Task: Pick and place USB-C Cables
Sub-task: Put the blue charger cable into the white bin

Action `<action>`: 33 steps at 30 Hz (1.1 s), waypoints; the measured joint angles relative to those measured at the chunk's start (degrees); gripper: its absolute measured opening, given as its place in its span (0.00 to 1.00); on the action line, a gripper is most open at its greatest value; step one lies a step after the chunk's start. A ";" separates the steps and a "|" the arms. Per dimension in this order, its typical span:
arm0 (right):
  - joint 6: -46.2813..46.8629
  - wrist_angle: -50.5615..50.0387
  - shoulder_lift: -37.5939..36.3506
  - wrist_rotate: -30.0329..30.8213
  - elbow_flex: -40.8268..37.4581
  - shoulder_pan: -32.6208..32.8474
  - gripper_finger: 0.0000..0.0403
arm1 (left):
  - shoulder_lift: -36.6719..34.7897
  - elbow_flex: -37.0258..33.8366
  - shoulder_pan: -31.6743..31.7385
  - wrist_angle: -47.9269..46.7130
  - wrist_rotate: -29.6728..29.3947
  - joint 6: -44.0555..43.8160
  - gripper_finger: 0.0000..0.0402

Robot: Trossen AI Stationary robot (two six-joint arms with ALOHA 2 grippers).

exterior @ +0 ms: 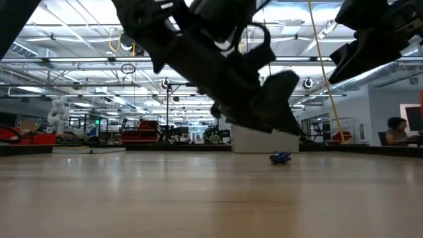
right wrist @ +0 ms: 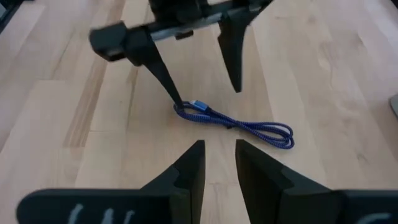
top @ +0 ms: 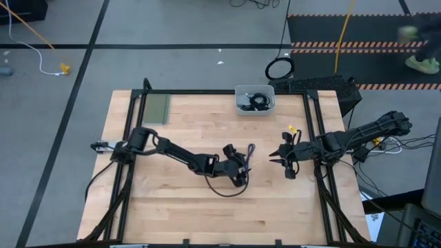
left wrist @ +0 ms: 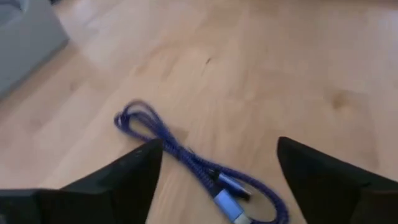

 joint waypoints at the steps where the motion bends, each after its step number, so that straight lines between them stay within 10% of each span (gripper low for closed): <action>1: 0.05 -0.13 0.00 0.00 0.00 0.00 0.20 | 0.57 -0.01 0.19 -0.03 -0.02 -0.95 0.82; 9: 0.07 0.23 0.02 0.01 -0.13 -0.02 0.20 | 4.35 -0.02 0.21 3.32 0.08 -6.40 0.85; 33: 2.28 0.93 0.02 -0.22 -1.40 0.26 0.20 | -1.50 -0.03 2.09 -17.57 1.09 -0.16 0.49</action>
